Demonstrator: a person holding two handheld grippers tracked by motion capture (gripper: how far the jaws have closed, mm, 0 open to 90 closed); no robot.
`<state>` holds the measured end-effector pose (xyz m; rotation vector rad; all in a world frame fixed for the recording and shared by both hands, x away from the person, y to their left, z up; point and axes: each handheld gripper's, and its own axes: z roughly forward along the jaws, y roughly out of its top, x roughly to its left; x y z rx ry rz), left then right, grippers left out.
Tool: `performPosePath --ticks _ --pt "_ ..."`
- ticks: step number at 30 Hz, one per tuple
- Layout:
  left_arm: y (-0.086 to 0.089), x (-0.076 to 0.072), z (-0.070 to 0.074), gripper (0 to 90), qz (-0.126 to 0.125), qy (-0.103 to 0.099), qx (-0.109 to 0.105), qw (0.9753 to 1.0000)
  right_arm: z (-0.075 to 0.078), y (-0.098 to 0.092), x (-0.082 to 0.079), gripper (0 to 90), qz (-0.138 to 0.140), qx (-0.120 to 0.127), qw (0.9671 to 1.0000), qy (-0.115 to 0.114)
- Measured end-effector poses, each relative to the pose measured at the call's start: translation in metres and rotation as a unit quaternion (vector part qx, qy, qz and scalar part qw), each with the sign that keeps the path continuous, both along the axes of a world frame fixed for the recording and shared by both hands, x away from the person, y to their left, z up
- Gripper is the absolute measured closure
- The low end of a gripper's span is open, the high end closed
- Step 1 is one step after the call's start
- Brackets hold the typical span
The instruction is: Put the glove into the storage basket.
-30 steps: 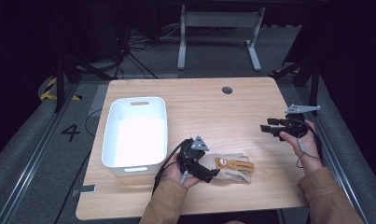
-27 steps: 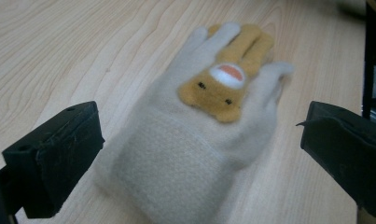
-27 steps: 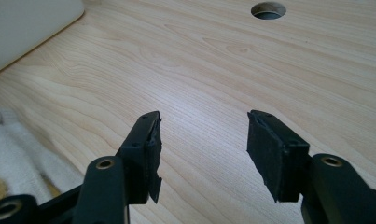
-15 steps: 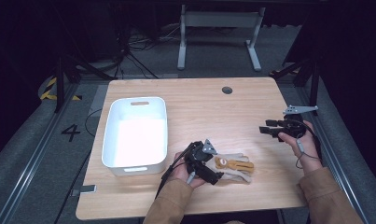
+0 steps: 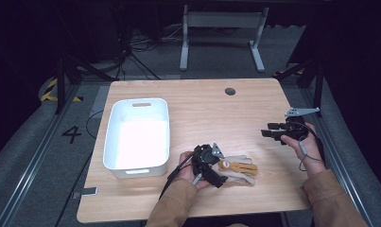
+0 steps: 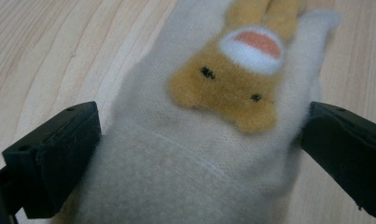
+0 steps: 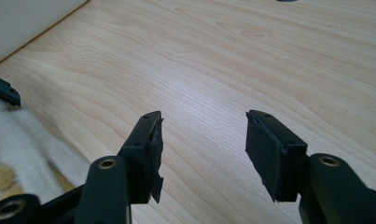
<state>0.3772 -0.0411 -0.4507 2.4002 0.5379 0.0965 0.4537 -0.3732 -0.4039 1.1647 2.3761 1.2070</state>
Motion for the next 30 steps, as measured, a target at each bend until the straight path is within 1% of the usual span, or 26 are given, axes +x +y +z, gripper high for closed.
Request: performPosePath --ticks 4,5,8,9,10,15,16,17,23,24,27,29,30 --pt "-0.002 0.001 -0.003 0.0 -0.005 -0.002 0.009 0.9999 0.0 0.001 0.0 46.9 0.003 0.001 1.0 0.003" --pt "-0.003 0.0 -0.004 0.0 -0.005 0.001 0.011 0.9999 -0.001 0.002 0.0 46.9 0.004 0.001 1.0 0.002" --pt "-0.005 0.0 -0.006 0.0 -0.004 -0.001 0.021 0.9998 -0.001 0.002 0.0 46.9 0.004 0.002 1.0 0.003" --pt "-0.005 0.001 -0.007 0.0 -0.009 -0.001 0.021 0.9997 -0.001 0.002 0.0 46.9 0.004 0.002 1.0 0.003" --pt "-0.006 0.001 -0.008 0.0 -0.012 0.004 0.022 0.9997 -0.001 0.001 0.0 46.9 0.004 0.003 1.0 0.004" --pt "-0.009 0.001 -0.011 0.0 -0.017 0.0 0.039 0.9991 -0.001 0.002 0.0 47.0 0.005 0.015 0.9998 0.012" --pt "-0.009 0.0 -0.012 0.0 -0.016 -0.006 0.045 0.9988 0.0 0.002 0.0 47.0 0.005 0.016 0.9998 0.012" --pt "-0.01 0.0 -0.012 0.0 -0.018 -0.011 0.047 0.9987 -0.001 0.002 0.0 47.0 0.006 0.017 0.9998 0.012" --pt "-0.009 0.001 -0.012 0.0 -0.021 -0.01 0.047 0.9986 -0.001 0.002 0.0 47.0 0.007 0.016 0.9997 0.014" --pt "-0.009 0.001 -0.012 0.1 -0.018 -0.008 0.049 0.9986 -0.001 0.002 0.0 47.0 0.007 0.016 0.9997 0.015" --pt "-0.011 0.001 -0.01 0.5 -0.013 -0.005 0.061 0.998 -0.002 0.002 0.001 47.0 0.005 0.022 0.9996 0.019" --pt "-0.013 0.001 -0.008 0.9 -0.012 -0.001 0.07 0.9974 -0.002 0.002 0.001 47.0 0.005 0.022 0.9996 0.019" --pt "-0.014 0.001 -0.007 1.6 -0.012 -0.001 0.071 0.9974 -0.002 0.002 0.001 46.9 0.006 0.021 0.9996 0.019"
